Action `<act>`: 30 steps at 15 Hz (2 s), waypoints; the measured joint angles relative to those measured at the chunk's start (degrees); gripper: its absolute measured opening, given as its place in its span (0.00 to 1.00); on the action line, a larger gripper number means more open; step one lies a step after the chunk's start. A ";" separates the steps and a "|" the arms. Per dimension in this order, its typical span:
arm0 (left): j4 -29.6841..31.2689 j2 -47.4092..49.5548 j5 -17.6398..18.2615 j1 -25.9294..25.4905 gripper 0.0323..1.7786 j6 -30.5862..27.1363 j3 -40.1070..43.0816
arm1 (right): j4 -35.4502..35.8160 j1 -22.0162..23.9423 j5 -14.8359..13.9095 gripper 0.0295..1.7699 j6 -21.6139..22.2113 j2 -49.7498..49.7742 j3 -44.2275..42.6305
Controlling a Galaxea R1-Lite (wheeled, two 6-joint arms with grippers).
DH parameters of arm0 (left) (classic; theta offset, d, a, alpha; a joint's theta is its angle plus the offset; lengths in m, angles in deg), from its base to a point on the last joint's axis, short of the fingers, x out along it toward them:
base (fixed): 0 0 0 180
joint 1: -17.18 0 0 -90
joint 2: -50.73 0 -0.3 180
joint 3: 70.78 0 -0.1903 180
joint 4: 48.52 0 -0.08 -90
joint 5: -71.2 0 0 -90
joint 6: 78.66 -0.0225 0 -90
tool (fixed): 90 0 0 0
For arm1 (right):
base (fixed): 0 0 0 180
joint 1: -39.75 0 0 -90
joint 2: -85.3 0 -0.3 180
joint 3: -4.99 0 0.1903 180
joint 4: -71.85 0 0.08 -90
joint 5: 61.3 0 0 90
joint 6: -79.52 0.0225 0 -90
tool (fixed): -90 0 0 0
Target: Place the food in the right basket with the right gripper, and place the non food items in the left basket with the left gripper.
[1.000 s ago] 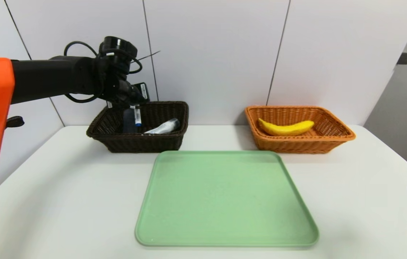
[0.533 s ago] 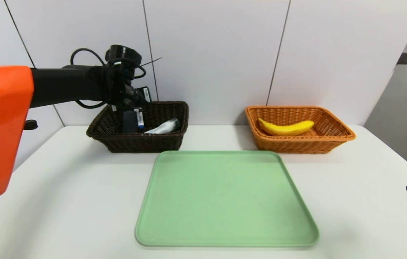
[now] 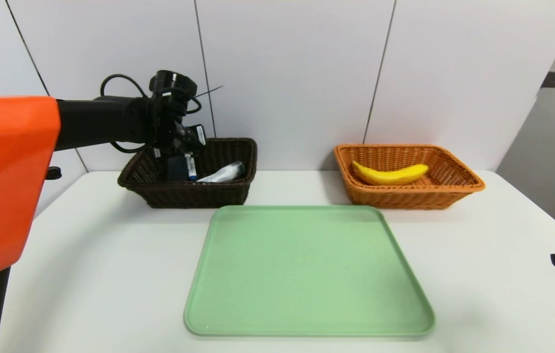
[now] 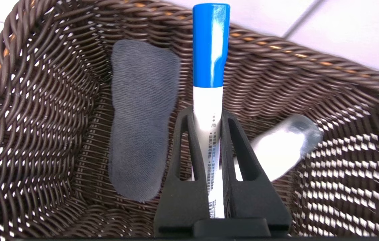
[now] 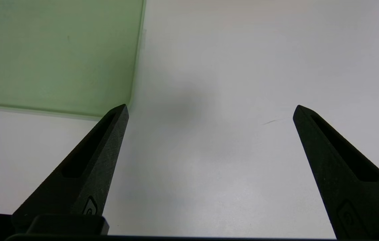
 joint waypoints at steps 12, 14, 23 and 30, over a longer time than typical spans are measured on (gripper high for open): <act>0.02 -2.45 -0.13 -0.57 0.30 -0.20 -0.09 | -0.07 0.00 -0.06 0.96 0.00 0.02 0.05; 0.09 -2.60 -0.16 -0.57 0.45 -0.22 -0.11 | -0.05 0.00 -0.09 0.96 0.00 0.02 0.16; 0.82 3.94 -2.78 -0.40 0.80 -4.79 -0.35 | -0.07 0.00 -0.11 0.96 0.07 0.09 -0.50; -12.54 21.77 1.62 -0.24 0.89 -16.29 0.04 | -0.68 0.00 -0.06 0.96 -0.13 -0.13 -5.38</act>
